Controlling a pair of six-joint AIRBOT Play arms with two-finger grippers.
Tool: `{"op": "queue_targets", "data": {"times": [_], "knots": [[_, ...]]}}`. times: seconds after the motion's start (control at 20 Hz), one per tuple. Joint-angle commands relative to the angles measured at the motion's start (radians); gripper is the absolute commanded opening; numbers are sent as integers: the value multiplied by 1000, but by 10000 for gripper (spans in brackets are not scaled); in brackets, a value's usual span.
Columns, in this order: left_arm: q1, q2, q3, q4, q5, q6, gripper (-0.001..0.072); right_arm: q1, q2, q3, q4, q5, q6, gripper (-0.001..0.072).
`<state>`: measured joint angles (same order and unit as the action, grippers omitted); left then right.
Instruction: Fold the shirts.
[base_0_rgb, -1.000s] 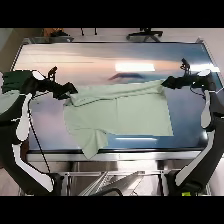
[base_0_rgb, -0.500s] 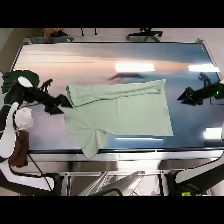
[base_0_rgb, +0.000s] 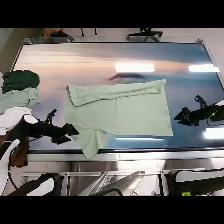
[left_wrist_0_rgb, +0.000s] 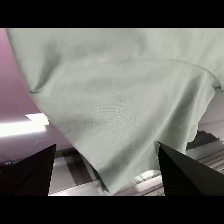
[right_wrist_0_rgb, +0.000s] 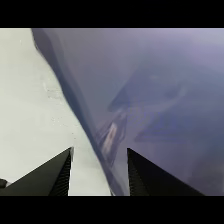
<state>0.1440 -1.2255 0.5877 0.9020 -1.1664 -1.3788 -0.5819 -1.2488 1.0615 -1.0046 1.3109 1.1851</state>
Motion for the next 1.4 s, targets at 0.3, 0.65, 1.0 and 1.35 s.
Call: {"op": "queue_targets", "data": {"times": [0.3, 0.65, 1.0, 1.35], "knots": [[-174, 37, -62, -119, 296, 11, 471, -3, -12, -31, 45, -31, -35, 387], [-149, 37, 69, -81, 235, 47, 13, -2, -39, -35, 48, -5, -63, 528], [-51, 37, 69, -82, 179, 84, 13, -1, -78, -140, 48, 3, -88, 517], [11, 37, 69, -83, 89, 122, 13, 0, -46, -180, 130, 167, -104, 344]]}}
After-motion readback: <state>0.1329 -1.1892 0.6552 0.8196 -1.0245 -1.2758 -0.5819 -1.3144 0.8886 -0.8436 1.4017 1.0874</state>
